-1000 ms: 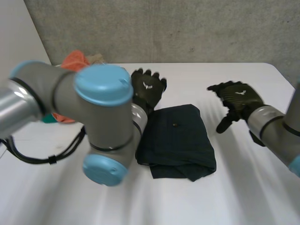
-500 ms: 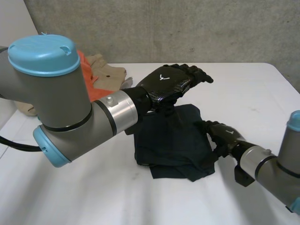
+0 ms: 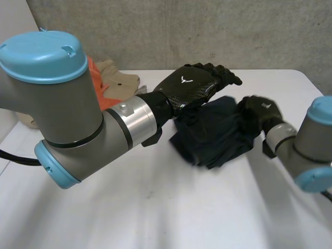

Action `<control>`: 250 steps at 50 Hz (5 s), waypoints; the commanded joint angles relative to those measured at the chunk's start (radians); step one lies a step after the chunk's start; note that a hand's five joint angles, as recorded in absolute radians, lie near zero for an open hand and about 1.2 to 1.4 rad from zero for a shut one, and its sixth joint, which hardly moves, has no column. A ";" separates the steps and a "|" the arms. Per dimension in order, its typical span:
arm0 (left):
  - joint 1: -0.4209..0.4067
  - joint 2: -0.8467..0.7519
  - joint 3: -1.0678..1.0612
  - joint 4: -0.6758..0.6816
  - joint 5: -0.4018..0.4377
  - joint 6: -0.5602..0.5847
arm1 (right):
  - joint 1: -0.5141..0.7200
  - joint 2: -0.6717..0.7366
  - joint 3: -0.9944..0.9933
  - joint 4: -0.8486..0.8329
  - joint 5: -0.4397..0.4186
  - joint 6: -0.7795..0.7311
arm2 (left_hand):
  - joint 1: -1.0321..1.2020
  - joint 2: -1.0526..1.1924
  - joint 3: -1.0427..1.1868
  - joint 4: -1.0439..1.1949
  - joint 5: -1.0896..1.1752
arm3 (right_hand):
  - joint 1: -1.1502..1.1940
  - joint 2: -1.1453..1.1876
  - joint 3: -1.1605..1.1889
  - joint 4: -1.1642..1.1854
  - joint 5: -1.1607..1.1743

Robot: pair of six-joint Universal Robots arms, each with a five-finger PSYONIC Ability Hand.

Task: Fold the laundry.

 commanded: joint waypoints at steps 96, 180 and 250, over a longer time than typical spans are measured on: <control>0.152 0.014 -0.200 0.342 -0.192 0.031 | -0.170 -0.443 0.318 0.105 -0.177 -0.510 | 1.163 1.168 1.162 1.172 1.175 | -0.917 -0.979 -0.934 -1.021 -0.944; 0.600 -0.285 -0.088 0.219 -0.032 0.657 | 0.118 -0.248 0.389 0.150 -0.054 -0.626 | 1.163 1.168 1.162 1.172 1.175 | -0.666 -0.728 -0.683 -0.770 -0.693; 0.444 -0.032 -0.573 0.333 -0.124 0.273 | 0.017 -0.127 -0.130 0.375 0.001 -0.567 | 0.362 0.367 0.361 0.371 0.374 | 0.305 0.243 0.288 0.201 0.277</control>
